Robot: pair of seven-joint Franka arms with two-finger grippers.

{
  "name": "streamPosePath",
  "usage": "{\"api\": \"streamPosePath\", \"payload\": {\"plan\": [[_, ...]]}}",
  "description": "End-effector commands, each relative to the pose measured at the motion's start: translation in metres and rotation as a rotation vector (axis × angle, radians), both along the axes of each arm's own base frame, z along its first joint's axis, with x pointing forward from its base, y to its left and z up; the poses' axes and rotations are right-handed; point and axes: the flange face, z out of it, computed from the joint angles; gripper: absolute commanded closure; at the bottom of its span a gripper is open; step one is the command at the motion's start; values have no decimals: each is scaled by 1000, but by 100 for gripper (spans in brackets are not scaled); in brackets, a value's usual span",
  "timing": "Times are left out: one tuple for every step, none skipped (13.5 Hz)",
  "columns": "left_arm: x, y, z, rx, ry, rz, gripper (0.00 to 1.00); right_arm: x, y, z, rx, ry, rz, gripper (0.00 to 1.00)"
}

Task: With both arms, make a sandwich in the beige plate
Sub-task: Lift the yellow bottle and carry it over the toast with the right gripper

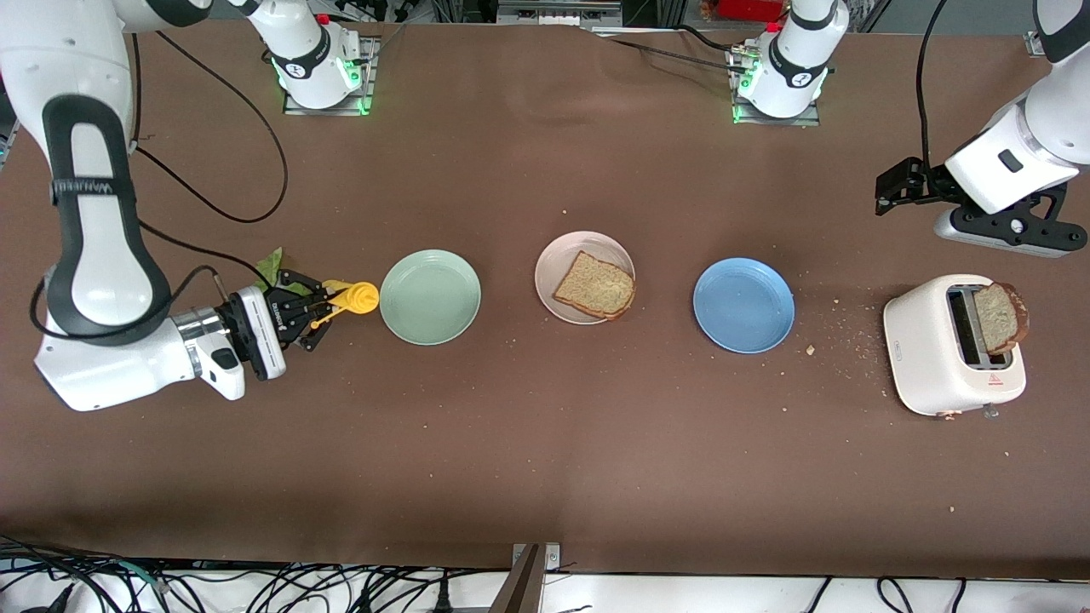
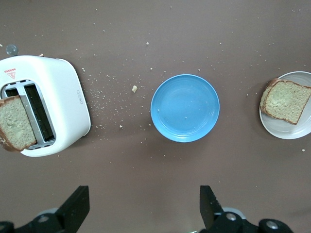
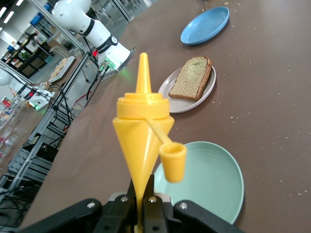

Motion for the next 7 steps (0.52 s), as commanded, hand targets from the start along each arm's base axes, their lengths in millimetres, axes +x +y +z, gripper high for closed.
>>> {"api": "streamPosePath", "payload": {"plan": [[1,-1,-1,-26,-3,13,0,1,34,16,-144,62,-3,100],[2,-2,0,-27,-6,10,0,-2,58,28,-217,41,16,100],[2,-4,1,-29,-8,7,0,-8,87,37,-290,18,45,100],[2,-4,0,-27,-6,7,0,-16,112,48,-355,-7,62,100],[2,0,0,-25,-6,11,0,-23,130,52,-415,-11,64,100],[3,8,0,-29,-6,21,0,-31,148,55,-479,-16,60,100],[4,17,2,-32,-9,28,0,-43,172,61,-544,-33,65,100]]}}
